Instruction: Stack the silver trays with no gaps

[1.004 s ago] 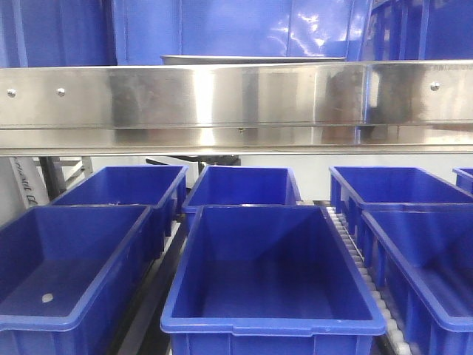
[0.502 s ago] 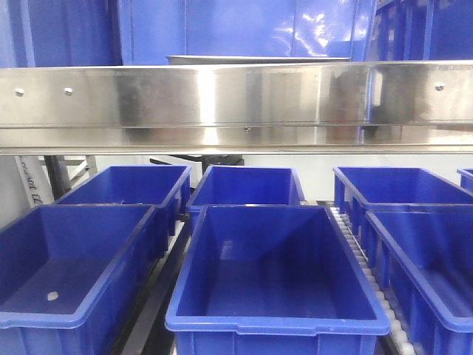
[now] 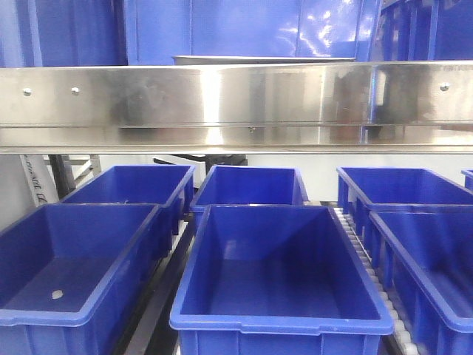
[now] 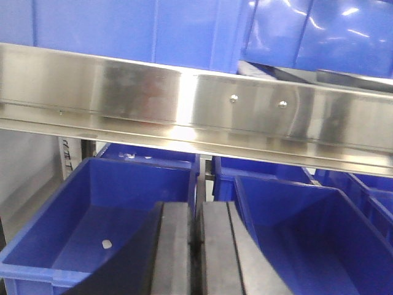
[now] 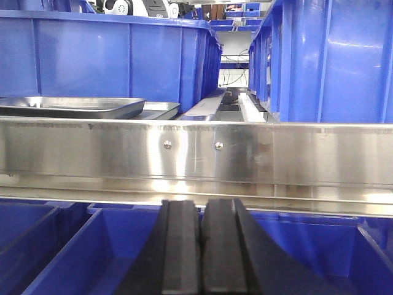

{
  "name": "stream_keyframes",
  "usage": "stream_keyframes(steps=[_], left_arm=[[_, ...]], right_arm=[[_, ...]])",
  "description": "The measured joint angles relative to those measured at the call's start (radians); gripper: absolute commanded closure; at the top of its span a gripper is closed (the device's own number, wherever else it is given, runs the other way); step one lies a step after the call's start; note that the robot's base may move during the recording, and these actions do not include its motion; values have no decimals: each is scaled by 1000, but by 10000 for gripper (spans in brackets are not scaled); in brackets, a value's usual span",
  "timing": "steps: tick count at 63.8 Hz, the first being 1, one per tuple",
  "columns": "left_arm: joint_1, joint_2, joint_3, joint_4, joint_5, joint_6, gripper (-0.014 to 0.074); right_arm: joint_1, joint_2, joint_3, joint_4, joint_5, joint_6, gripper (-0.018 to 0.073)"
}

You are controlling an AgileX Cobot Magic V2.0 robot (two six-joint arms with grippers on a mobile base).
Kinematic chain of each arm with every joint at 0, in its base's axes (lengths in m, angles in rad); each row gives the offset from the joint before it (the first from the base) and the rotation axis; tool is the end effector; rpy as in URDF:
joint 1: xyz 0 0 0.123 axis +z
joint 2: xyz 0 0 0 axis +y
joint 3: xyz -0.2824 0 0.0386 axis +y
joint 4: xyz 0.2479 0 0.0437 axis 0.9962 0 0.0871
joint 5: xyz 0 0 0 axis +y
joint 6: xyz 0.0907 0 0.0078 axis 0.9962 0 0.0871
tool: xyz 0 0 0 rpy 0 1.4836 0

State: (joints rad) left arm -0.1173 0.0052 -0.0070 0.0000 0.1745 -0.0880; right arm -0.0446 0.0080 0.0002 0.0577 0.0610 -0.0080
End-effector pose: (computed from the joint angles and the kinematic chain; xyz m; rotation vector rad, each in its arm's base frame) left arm 0.0559 -0.0066 0.1993 0.0243 1.6584 -0.1560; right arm 0.0571 -0.0022 0.2070 0.0703 1.5511 0.0067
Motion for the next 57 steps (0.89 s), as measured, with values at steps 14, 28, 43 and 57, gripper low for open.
stream_keyframes(steps=[14, 28, 43, 57], left_arm=[[0, 0, 7, 68, -67, 0, 614], [-15, 0, 8, 112, -66, -13, 614], [-63, 0, 8, 118, -66, -17, 614], [-63, 0, 8, 118, -55, -17, 614]], right_arm=[[0, -2, 0, 0, 0, 0, 648], [0, -2, 0, 0, 0, 0, 648], [0, -2, 0, 0, 0, 0, 648], [0, -2, 0, 0, 0, 0, 648]])
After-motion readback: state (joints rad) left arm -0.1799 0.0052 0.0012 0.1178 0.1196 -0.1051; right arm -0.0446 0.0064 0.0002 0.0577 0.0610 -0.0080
